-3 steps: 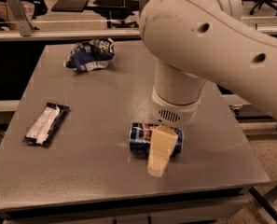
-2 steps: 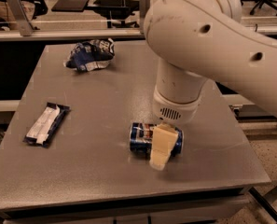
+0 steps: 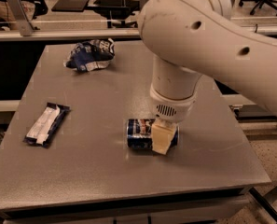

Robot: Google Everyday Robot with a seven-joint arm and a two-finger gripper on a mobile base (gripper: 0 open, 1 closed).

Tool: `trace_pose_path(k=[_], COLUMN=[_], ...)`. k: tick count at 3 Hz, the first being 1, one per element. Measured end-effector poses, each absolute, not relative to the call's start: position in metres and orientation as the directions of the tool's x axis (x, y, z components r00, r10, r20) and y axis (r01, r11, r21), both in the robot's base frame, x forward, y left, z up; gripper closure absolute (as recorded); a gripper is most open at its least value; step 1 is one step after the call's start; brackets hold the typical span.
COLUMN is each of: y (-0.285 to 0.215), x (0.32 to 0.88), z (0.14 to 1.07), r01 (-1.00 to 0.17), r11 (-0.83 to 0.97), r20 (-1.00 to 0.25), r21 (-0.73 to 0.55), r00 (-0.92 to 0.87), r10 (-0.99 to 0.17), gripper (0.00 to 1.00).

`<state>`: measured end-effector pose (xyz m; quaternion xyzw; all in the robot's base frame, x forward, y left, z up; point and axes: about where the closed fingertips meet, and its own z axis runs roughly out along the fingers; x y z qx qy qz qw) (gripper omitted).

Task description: Place pepsi can upright

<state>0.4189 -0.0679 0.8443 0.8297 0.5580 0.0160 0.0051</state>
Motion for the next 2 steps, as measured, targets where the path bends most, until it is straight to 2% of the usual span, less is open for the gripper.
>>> trace_pose_path(k=[1,2], y=[-0.051,-0.04], x=[0.417,0.43], z=[0.864,0.878], r01=[0.916,0.879], r11=[-0.402,-0.476], r20=[0.041,0.045], r21=[0.005,-0.001], r00=[0.401,0.475], r10=[0.915,0.879], gripper=[0.92,1.0])
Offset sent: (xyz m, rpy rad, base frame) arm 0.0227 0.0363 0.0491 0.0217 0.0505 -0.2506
